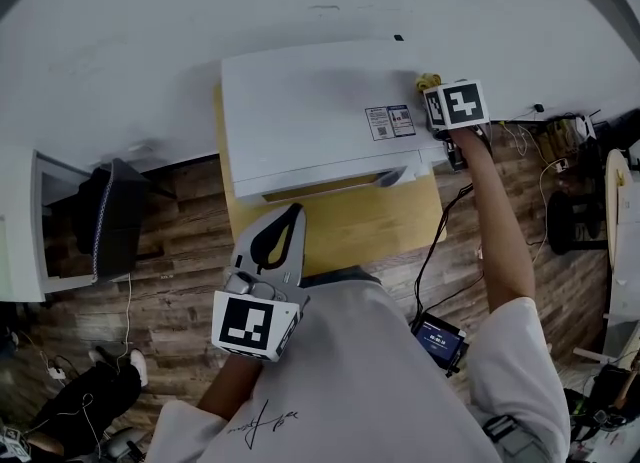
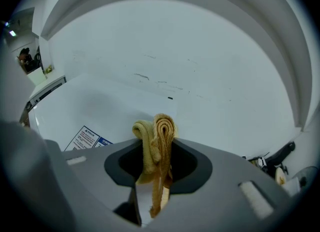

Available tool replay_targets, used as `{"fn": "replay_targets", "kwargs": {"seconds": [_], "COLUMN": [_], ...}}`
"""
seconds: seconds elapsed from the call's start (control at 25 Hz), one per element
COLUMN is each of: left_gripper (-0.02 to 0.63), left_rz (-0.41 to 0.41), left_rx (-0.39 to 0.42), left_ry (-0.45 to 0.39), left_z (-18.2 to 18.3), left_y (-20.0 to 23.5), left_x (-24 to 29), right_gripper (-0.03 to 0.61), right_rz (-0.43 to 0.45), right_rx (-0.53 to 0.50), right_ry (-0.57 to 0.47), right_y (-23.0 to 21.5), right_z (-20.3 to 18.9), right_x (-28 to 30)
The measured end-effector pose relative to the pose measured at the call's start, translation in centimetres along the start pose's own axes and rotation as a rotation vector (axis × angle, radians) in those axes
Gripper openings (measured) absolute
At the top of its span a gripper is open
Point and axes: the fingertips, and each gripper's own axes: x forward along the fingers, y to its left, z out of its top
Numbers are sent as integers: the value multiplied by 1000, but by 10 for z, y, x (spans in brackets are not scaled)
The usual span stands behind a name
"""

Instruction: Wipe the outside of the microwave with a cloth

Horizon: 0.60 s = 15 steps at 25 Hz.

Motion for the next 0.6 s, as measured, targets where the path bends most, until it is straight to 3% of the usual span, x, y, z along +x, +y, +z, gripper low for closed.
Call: {"fn": "replay_targets", "kwargs": {"seconds": [0.6], "left_gripper": [-11], "left_rz": [21], "left_rx": [-13], "left_ry": [-12], "left_z": [2], "left_y": [23], "left_x": [-4], "right_gripper": [124], "right_rz": [72], "right_rx": [39], "right_ry": [-41], "right_y": [54], "right_z": [21], "right_x": [1]}}
